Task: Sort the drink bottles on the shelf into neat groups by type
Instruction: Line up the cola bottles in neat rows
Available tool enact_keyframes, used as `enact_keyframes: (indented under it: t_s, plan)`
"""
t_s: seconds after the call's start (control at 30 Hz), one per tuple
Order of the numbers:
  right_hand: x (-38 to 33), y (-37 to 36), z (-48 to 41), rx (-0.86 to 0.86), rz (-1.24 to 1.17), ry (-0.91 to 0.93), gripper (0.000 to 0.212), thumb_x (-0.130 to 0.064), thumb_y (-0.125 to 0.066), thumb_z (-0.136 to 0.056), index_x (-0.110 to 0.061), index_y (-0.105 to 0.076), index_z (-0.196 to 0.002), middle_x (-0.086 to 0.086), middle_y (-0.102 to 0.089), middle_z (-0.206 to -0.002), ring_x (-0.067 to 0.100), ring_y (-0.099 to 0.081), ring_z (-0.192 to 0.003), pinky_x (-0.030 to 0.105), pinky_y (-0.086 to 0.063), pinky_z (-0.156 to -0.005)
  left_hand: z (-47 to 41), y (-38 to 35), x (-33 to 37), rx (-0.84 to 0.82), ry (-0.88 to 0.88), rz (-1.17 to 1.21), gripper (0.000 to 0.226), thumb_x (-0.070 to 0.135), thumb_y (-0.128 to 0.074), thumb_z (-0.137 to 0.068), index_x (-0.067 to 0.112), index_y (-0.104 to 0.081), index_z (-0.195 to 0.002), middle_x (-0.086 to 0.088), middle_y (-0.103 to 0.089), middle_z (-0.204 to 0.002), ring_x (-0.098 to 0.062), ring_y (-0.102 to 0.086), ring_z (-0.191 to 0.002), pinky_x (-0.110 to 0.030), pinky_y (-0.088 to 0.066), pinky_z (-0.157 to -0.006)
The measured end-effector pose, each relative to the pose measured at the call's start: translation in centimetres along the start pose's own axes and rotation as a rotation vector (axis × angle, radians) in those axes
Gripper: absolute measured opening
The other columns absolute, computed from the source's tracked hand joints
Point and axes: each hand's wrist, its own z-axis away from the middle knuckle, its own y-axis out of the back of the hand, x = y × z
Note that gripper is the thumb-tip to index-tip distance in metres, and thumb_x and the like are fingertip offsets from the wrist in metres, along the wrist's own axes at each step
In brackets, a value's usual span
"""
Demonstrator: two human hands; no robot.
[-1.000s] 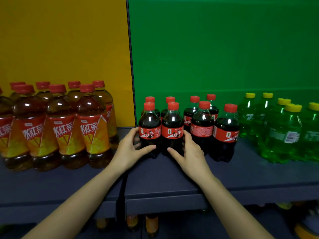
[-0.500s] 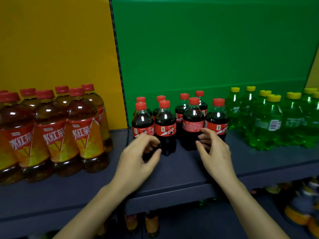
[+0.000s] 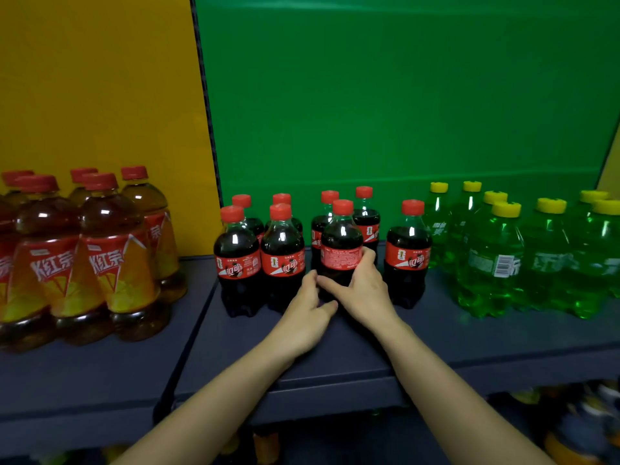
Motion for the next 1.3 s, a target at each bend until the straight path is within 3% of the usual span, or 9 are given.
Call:
enact_keyframes:
  t_s: [0.1,0.23,0.4,0.5,0.63,0.83,0.97,1.07,1.3]
  plan:
    - [1.3,0.9,-1.1,-0.048,-0.071,0.013,0.078,-0.031,-0.074,-0.076,-0.008,-0.025,-0.132,0.009,-0.052,-0.131,0.026,-0.049,-0.121,0.034,-0.039,-0.097,-1.3,-1.1,0.2,0.074,0.028,0.039,0.065,0.009,-0.042,-0.096,0.014,-0.005,-0.149,-0.002,-0.014,-0.156,-0.014,-0.018,-0.142,-0.028,-0.018,-0.115]
    - [3.0,1.9,-2.3,-0.068,-0.133,0.026,0.076,-0.027,-0.074,-0.076,-0.008,-0.027,-0.133,0.009,-0.052,-0.130,0.026,-0.049,-0.121,0.034,-0.040,-0.098,-3.5,-2.3,0.7,0.215,0.023,0.042,0.054,0.009,-0.040,-0.097,0.011,-0.017,-0.145,-0.002,-0.029,-0.147,-0.009,-0.027,-0.133,-0.020,-0.022,-0.105]
    - [4.2,2.2,-3.8,-0.079,-0.285,-0.047,0.077,-0.024,-0.080,-0.069,-0.010,-0.033,-0.129,0.009,-0.055,-0.126,0.025,-0.052,-0.117,0.038,-0.042,-0.099,-6.7,-3.2,0.5,0.407,0.067,-0.022,0.058,0.010,-0.044,-0.094,0.004,-0.016,-0.144,-0.011,-0.024,-0.153,-0.022,-0.022,-0.141,-0.039,-0.019,-0.117]
    - [4.6,2.0,-4.2,-0.069,-0.303,-0.050,0.073,-0.024,-0.081,-0.068,-0.007,-0.038,-0.124,0.009,-0.053,-0.124,0.025,-0.051,-0.116,0.038,-0.042,-0.099,-7.8,-3.6,0.7,0.449,0.095,-0.056,0.063,0.011,-0.049,-0.093,0.002,-0.014,-0.144,-0.013,-0.025,-0.151,-0.025,-0.025,-0.140,-0.034,-0.021,-0.115]
    - [4.6,1.8,-4.5,0.005,-0.299,-0.055,0.072,-0.023,-0.081,-0.068,-0.003,-0.037,-0.121,0.011,-0.047,-0.123,0.025,-0.046,-0.117,0.032,-0.039,-0.098,-8.8,-3.5,0.7,0.476,0.066,-0.086,0.058,0.012,-0.060,-0.087,0.007,-0.028,-0.136,-0.012,-0.042,-0.139,-0.023,-0.040,-0.128,-0.031,-0.031,-0.106]
    - [4.7,2.1,-4.4,0.046,-0.320,-0.056,0.070,-0.023,-0.081,-0.067,-0.004,-0.039,-0.121,0.010,-0.047,-0.122,0.023,-0.046,-0.115,0.030,-0.038,-0.094,-9.2,-3.9,0.3,0.522,0.017,-0.193,0.057,0.016,-0.064,-0.085,0.002,-0.034,-0.130,-0.013,-0.041,-0.132,-0.024,-0.041,-0.123,-0.027,-0.032,-0.101]
    - [4.5,2.4,-4.4,-0.051,-0.409,-0.111,0.059,-0.018,-0.081,-0.064,-0.014,-0.051,-0.115,0.001,-0.063,-0.105,0.016,-0.060,-0.095,0.024,-0.048,-0.077,-9.2,-4.1,0.0,0.522,0.003,-0.179,0.055,0.015,-0.062,-0.087,0.002,-0.032,-0.132,-0.013,-0.041,-0.132,-0.024,-0.043,-0.123,-0.022,-0.031,-0.094]
    - [4.2,2.5,-4.7,-0.128,-0.458,-0.125,0.054,-0.015,-0.078,-0.063,-0.019,-0.056,-0.112,-0.003,-0.066,-0.101,0.011,-0.061,-0.087,0.015,-0.043,-0.063,-9.1,-3.8,-0.3,0.518,0.000,-0.131,0.057,0.016,-0.060,-0.088,0.003,-0.028,-0.133,-0.013,-0.044,-0.134,-0.025,-0.045,-0.123,-0.026,-0.034,-0.096]
    - [4.8,1.9,-6.0,-0.138,-0.480,-0.142,0.067,-0.023,-0.081,-0.067,-0.021,-0.046,-0.125,-0.003,-0.062,-0.114,0.014,-0.057,-0.105,0.026,-0.044,-0.087,-9.4,-3.7,-0.6,0.542,-0.020,-0.162,0.057,0.015,-0.059,-0.089,0.001,-0.028,-0.133,-0.015,-0.041,-0.135,-0.026,-0.042,-0.126,-0.025,-0.031,-0.099]
